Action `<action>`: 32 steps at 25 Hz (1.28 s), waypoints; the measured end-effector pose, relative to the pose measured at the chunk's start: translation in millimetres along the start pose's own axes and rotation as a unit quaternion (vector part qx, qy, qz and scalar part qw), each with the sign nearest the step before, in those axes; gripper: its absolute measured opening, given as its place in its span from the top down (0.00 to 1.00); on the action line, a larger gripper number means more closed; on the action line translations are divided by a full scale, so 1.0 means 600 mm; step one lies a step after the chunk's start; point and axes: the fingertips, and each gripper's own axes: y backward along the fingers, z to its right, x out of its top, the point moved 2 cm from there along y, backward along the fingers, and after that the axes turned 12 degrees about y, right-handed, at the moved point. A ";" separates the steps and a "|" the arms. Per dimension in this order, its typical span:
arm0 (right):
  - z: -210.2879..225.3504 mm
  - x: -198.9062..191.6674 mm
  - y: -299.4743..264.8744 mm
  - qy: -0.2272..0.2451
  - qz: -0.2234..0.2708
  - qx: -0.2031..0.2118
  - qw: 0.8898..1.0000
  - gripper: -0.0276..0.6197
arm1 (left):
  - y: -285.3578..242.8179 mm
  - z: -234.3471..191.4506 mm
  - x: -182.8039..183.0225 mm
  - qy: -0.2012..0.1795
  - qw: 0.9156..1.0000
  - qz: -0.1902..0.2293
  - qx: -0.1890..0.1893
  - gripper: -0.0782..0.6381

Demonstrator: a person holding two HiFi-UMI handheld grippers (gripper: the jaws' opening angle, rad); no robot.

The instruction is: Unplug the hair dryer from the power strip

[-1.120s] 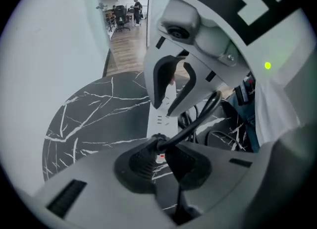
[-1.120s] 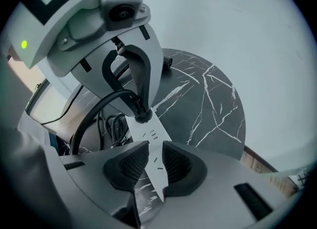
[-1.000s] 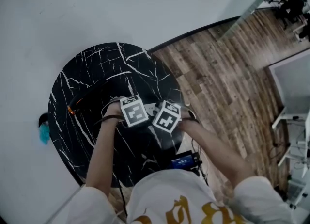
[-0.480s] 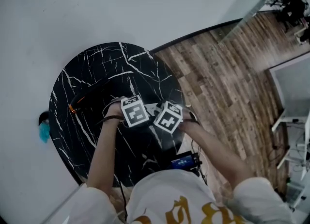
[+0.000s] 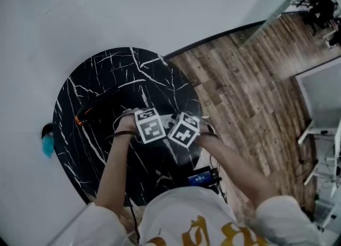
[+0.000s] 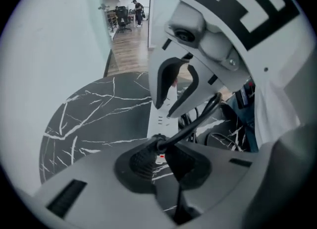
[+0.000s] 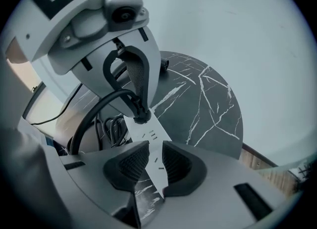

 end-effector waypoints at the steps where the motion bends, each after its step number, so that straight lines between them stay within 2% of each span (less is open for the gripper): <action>1: 0.001 0.000 0.000 0.001 -0.002 -0.001 1.000 0.82 | 0.005 -0.008 0.005 0.006 1.000 0.010 -0.013 0.83; 3: 0.001 0.000 0.000 0.001 -0.002 -0.002 1.000 0.82 | 0.015 -0.021 0.016 0.010 0.999 0.036 -0.032 0.82; 5: 0.002 0.000 0.000 -0.002 0.000 -0.001 1.000 0.82 | 0.016 -0.016 0.020 0.009 0.998 0.044 -0.041 0.82; 9: 0.000 0.001 -0.001 -0.008 0.003 0.004 1.000 0.83 | 0.008 0.001 0.006 -0.005 1.000 0.010 0.009 0.83; 11: 0.000 0.000 0.000 -0.009 0.002 0.004 1.000 0.83 | 0.000 0.007 -0.002 0.004 1.000 -0.001 0.014 0.83; 13: 0.000 0.001 0.001 -0.008 0.001 0.004 1.000 0.83 | -0.001 0.006 -0.002 0.016 1.000 0.003 -0.003 0.83; 17: -0.001 0.001 0.000 -0.005 0.002 0.003 1.000 0.83 | 0.010 -0.007 0.018 0.027 0.998 0.041 -0.049 0.82; 19: 0.000 0.001 0.000 -0.005 0.004 -0.001 1.000 0.83 | 0.014 -0.006 0.024 0.020 0.997 0.049 -0.050 0.82; 23: 0.002 0.002 0.000 -0.009 0.004 -0.001 1.000 0.83 | 0.000 0.007 0.000 -0.007 1.000 -0.006 0.015 0.83; 24: 0.002 0.001 0.000 -0.009 0.004 -0.001 1.000 0.83 | -0.002 0.007 -0.003 -0.009 1.000 -0.013 0.019 0.83; 29: -0.001 -0.003 -0.001 -0.014 0.002 -0.003 1.000 0.83 | 0.012 -0.007 0.012 0.024 0.999 0.019 -0.033 0.83; 30: 0.000 -0.001 -0.001 -0.013 0.005 -0.005 1.000 0.83 | 0.012 -0.004 0.013 0.022 0.999 0.020 -0.035 0.82; 32: 0.000 0.001 -0.001 -0.013 0.007 -0.004 1.000 0.83 | 0.008 0.003 0.006 0.015 1.000 0.005 -0.017 0.83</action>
